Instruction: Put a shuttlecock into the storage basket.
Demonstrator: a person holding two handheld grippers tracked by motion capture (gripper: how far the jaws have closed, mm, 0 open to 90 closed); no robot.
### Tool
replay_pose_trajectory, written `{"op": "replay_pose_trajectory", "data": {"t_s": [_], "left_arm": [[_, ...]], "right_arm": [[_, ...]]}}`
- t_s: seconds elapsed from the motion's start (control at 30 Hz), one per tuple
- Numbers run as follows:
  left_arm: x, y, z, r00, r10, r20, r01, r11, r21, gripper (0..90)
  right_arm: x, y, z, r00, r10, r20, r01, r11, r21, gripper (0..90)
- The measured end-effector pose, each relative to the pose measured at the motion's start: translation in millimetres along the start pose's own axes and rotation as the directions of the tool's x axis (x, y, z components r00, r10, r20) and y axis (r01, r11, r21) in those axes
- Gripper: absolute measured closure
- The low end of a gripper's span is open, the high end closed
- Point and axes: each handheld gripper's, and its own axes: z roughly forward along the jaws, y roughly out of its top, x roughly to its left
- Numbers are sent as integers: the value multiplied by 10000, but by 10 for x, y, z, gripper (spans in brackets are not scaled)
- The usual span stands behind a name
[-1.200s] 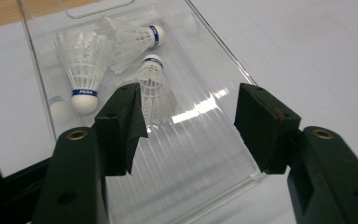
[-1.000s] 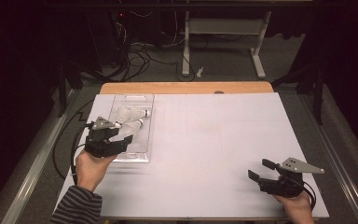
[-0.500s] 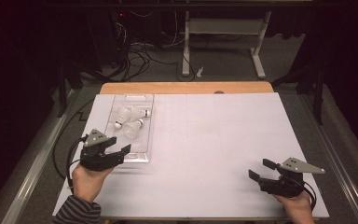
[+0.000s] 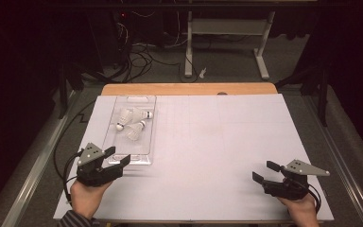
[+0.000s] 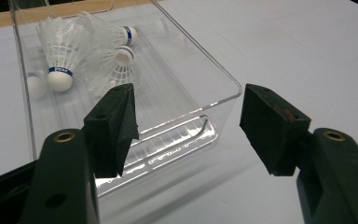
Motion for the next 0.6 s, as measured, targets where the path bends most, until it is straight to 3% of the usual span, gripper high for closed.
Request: {"op": "replay_pose_trajectory", "data": {"t_s": [0.6], "left_arm": [[11, -244, -148, 9981, -257, 558, 272, 9993, -263, 354]], "right_arm": [[-5, -2, -3, 10000, 28, 46, -28, 10000, 4, 245]]}}
